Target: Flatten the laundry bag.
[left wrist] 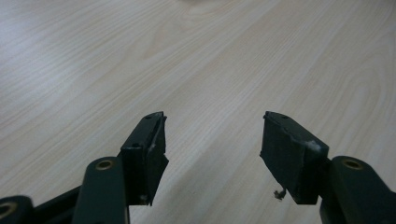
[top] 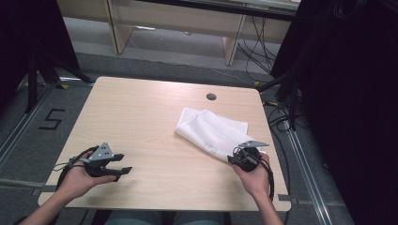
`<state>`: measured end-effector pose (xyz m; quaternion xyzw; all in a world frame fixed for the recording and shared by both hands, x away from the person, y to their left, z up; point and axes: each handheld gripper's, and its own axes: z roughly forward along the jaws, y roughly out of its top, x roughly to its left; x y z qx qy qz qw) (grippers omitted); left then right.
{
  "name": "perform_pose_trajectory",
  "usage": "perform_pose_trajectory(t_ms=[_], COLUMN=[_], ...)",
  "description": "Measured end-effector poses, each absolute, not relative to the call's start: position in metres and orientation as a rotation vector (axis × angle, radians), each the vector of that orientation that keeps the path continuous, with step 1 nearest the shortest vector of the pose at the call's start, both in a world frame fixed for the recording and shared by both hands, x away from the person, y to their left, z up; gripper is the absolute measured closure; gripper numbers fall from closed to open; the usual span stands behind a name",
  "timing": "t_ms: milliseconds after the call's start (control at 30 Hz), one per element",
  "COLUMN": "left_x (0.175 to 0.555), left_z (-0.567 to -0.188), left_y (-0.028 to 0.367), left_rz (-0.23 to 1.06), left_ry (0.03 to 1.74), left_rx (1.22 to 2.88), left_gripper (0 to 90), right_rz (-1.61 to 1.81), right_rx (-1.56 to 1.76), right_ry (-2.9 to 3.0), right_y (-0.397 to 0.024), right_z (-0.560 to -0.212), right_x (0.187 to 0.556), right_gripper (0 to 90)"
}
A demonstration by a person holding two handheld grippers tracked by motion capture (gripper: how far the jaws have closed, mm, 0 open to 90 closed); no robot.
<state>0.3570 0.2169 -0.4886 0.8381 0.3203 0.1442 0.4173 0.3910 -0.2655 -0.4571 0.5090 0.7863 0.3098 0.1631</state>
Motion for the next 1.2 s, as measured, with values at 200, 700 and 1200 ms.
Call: perform_pose_trajectory(t_ms=[200, 700, 1200], left_x=[0.356, 0.356, 0.356], left_z=[-0.488, -0.489, -0.491], left_y=[0.217, 0.214, 0.213], left_rz=[0.358, 0.355, 0.35], left_ry=[0.807, 0.78, 0.786], left_rx=[2.089, 2.096, 2.102], left_gripper=[39.7, 39.6, 39.6], right_rz=[0.853, 0.779, 0.671], right_rx=[1.526, 1.552, 1.623], right_ry=[2.169, 2.059, 2.077], right_y=[-0.283, -0.314, -0.326], right_z=[-0.457, -0.451, -0.461], right_x=[0.4, 0.428, 0.475], right_gripper=[69.8, 56.3, 39.0])
